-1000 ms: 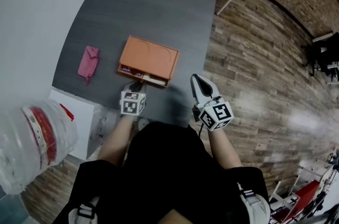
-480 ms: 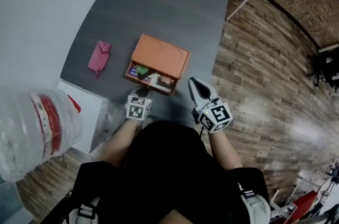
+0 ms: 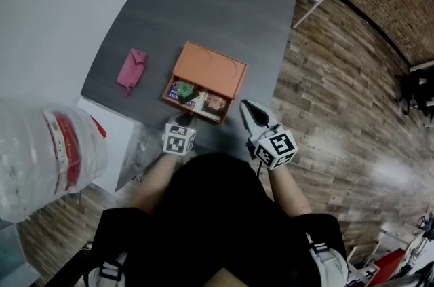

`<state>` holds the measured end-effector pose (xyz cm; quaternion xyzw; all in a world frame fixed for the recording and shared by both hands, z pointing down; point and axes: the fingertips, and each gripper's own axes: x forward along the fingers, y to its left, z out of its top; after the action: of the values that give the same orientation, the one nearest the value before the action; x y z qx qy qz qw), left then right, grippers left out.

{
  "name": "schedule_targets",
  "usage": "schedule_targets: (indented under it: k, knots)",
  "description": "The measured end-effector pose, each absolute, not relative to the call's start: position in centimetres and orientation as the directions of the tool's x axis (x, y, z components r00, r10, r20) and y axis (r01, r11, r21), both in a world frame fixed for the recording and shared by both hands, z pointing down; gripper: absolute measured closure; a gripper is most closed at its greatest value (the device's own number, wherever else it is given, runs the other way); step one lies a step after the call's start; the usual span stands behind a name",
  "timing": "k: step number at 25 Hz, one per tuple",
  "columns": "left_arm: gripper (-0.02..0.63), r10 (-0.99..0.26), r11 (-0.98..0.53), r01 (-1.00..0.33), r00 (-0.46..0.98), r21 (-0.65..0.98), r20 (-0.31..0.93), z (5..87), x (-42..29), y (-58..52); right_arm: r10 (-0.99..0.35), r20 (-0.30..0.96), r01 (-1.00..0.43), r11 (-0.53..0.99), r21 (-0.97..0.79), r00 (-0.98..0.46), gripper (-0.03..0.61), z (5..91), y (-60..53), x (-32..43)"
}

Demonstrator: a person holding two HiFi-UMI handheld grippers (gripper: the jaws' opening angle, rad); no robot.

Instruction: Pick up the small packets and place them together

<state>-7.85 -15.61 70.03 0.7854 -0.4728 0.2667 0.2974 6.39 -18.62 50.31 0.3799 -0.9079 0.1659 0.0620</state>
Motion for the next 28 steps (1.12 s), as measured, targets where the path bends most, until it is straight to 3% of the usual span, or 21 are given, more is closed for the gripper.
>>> schedule_targets:
  k: [8, 18, 28]
  knots:
    - [0.548, -0.585, -0.374, -0.903, 0.407, 0.211, 0.702, 70.1, -7.3, -15.2, -0.657, 0.264, -0.708, 0.655, -0.264, -0.706, 0.577, 51.2, -18.0, 6.7]
    - [0.548, -0.587, -0.36, -0.911, 0.388, 0.201, 0.71, 70.1, -7.1, -14.9, -0.603, 0.484, -0.734, 0.667, -0.13, -0.634, 0.574, 57.9, -25.4, 4.0]
    - [0.548, -0.6, -0.325, -0.922, 0.373, 0.21, 0.708, 69.8, -6.7, -14.8, -0.5, 0.701, -0.63, 0.771, 0.093, -0.508, 0.522, 62.4, -29.8, 3.6]
